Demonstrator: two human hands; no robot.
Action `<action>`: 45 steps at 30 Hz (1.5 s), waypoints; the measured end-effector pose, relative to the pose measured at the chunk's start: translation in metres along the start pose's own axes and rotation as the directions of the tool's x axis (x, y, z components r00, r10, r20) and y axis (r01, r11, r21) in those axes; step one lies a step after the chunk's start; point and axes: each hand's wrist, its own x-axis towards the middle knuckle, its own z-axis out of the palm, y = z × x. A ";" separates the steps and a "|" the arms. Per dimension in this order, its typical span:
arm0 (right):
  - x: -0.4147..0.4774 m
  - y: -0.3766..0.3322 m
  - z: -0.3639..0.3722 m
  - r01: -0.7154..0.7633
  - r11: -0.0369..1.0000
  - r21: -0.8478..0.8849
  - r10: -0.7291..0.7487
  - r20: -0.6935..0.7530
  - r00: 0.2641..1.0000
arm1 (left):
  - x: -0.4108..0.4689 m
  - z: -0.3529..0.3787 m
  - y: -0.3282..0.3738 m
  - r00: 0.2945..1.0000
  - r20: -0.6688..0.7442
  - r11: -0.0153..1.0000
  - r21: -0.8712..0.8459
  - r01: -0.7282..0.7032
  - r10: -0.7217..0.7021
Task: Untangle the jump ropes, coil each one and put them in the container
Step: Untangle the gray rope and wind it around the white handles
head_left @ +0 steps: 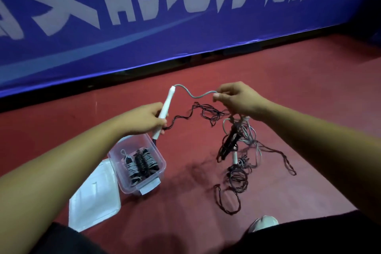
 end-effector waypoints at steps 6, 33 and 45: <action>-0.010 -0.009 0.005 0.014 0.986 -0.165 -0.007 0.044 0.999 | 0.007 0.019 0.013 0.994 -0.011 0.849 -0.521 0.085 -0.106; -0.013 0.039 0.019 -0.136 0.987 -0.085 0.145 0.105 0.984 | -0.003 -0.006 0.008 0.995 -0.064 0.420 -0.907 -0.027 -0.076; -0.014 -0.041 0.032 0.122 0.991 0.060 -0.132 0.225 0.965 | -0.002 0.020 0.027 0.998 -0.015 0.804 -0.592 -0.064 0.068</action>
